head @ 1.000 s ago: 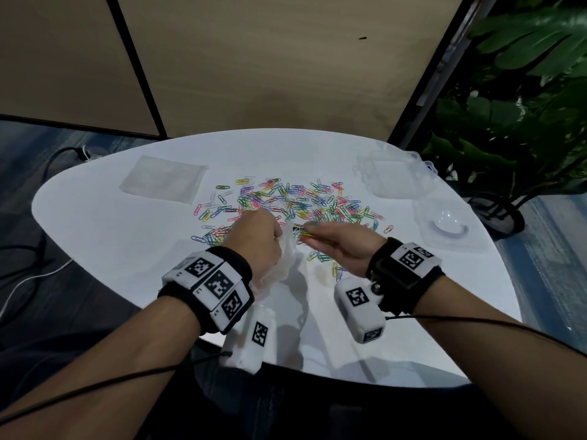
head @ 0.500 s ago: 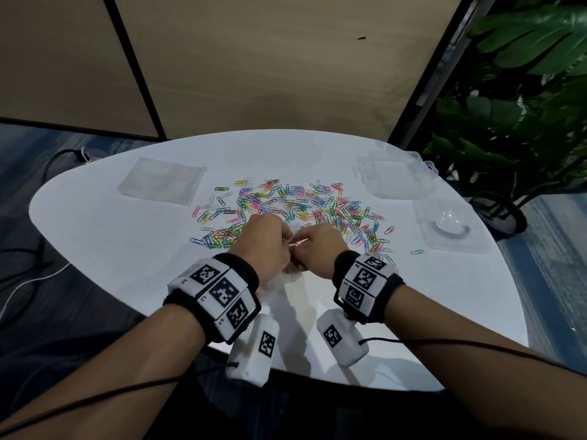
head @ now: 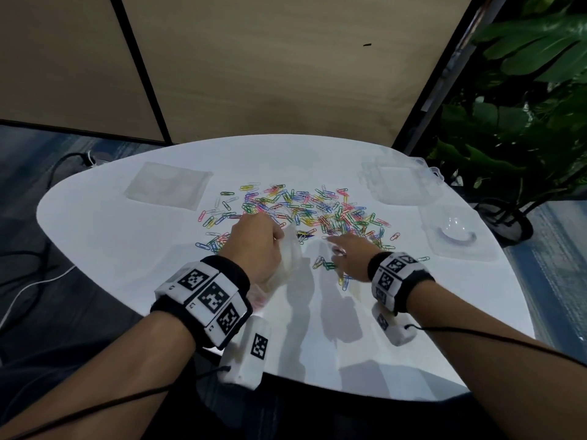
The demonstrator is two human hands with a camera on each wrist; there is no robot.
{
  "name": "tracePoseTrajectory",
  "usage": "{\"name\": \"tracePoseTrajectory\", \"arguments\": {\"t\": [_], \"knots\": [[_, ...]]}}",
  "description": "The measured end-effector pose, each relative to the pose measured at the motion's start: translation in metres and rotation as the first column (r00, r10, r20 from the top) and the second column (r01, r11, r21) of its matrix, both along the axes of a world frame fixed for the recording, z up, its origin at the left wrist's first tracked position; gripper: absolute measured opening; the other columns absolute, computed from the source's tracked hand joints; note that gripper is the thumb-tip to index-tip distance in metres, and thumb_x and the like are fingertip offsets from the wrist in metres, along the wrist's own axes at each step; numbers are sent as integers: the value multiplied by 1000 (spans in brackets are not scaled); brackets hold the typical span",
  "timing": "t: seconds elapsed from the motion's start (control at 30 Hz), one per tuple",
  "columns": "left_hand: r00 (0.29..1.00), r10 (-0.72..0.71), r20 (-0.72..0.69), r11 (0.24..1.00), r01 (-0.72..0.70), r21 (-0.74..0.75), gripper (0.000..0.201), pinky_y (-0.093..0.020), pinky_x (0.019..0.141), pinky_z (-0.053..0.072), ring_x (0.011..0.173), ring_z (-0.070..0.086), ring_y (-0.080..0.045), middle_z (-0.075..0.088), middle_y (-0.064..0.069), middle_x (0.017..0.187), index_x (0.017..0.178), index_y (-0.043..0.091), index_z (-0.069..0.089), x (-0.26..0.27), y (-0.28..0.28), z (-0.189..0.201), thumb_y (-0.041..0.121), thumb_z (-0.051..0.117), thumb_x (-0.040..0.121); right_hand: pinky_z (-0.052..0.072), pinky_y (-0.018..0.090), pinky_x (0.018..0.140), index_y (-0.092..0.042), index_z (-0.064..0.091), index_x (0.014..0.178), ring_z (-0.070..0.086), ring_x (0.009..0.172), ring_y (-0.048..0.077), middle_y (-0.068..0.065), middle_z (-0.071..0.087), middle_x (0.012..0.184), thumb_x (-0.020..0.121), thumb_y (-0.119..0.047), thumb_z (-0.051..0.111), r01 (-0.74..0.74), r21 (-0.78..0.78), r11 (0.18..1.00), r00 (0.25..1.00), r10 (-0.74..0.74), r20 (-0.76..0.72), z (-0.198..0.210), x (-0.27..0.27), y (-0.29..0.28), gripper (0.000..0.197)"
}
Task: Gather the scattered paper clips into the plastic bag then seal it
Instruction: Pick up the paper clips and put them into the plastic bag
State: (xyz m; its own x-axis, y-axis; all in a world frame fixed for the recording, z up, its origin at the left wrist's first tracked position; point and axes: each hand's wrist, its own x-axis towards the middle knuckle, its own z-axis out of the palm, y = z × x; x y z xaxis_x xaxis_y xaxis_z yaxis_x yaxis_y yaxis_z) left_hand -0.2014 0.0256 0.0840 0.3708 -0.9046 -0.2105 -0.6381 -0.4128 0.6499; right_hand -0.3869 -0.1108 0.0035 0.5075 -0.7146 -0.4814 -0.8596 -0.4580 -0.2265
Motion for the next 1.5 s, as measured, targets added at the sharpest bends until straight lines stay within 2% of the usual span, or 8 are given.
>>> {"name": "tracePoseTrajectory", "arguments": {"t": [0.23, 0.47, 0.73, 0.87, 0.93, 1.0, 1.17, 1.5], "knots": [[1000, -22, 18, 1000, 22, 15, 31, -44, 91, 60, 94, 74, -34, 72, -16, 116, 117, 9, 74, 7, 0, 2, 3, 54, 93, 29, 50, 116, -26, 12, 155, 8, 149, 35, 8, 2, 164, 94, -1, 45, -305, -84, 949, 945, 290, -150, -39, 3, 23, 73], [998, -59, 32, 998, 58, 27, 32, -45, 97, 57, 102, 71, -33, 70, -15, 122, 119, 6, 72, 0, 1, 1, 2, 54, 93, 40, 30, 66, -7, 65, 101, 60, 91, 29, 11, 61, 103, 88, -1, 58, -462, -300, 835, 887, 427, -178, -38, -13, 22, 16], [992, -104, 67, 992, 98, 80, 33, -42, 96, 57, 99, 71, -31, 72, -15, 117, 112, 9, 76, -6, -1, 4, 0, 55, 88, 54, 28, 89, -9, 78, 96, 69, 94, 21, 7, 75, 98, 86, -6, 65, 193, -171, 966, 963, -153, 221, -6, -17, -2, 17], [993, -97, 60, 992, 91, 87, 19, -42, 90, 56, 96, 70, -39, 67, -24, 96, 94, -2, 71, -12, -5, 11, -4, 53, 86, 59, 32, 84, -6, 78, 87, 73, 82, 25, 11, 76, 85, 75, -2, 80, 557, 380, 739, 527, -667, 526, 31, -29, -12, 13], [997, -70, 35, 995, 67, 79, 14, -39, 86, 57, 94, 71, -37, 67, -23, 95, 83, -5, 67, -16, -6, 11, -5, 53, 86, 60, 28, 78, 4, 74, 89, 72, 78, 26, 14, 74, 85, 77, 5, 76, 422, 662, 619, 260, -782, 566, 56, -27, -2, 12], [998, -59, 6, 996, 59, 65, 24, -36, 89, 59, 93, 73, -31, 74, -19, 103, 96, 0, 76, -19, -7, 9, -5, 54, 88, 60, 23, 73, 6, 70, 90, 72, 74, 20, 11, 74, 84, 81, 8, 70, 270, 777, 569, 163, -822, 545, 78, -22, 13, 9], [999, -48, -5, 999, 48, 8, 31, -30, 96, 54, 108, 69, -25, 74, -11, 116, 112, 6, 77, -28, -6, 9, -3, 57, 90, 59, 19, 71, 7, 68, 91, 72, 76, 20, 9, 72, 88, 85, 8, 66, 146, 849, 508, 202, -855, 477, 88, 1, 42, 7], [996, 34, -80, 999, -35, -2, 20, -36, 76, 64, 68, 77, -23, 77, -14, 80, 98, 5, 78, -26, -12, 2, 0, 61, 91, 61, 42, 79, -8, 73, 68, 75, 76, 30, 17, 75, 78, 76, -2, 80, 322, 577, 750, 462, -657, 596, 56, 34, 52, 12]]}}
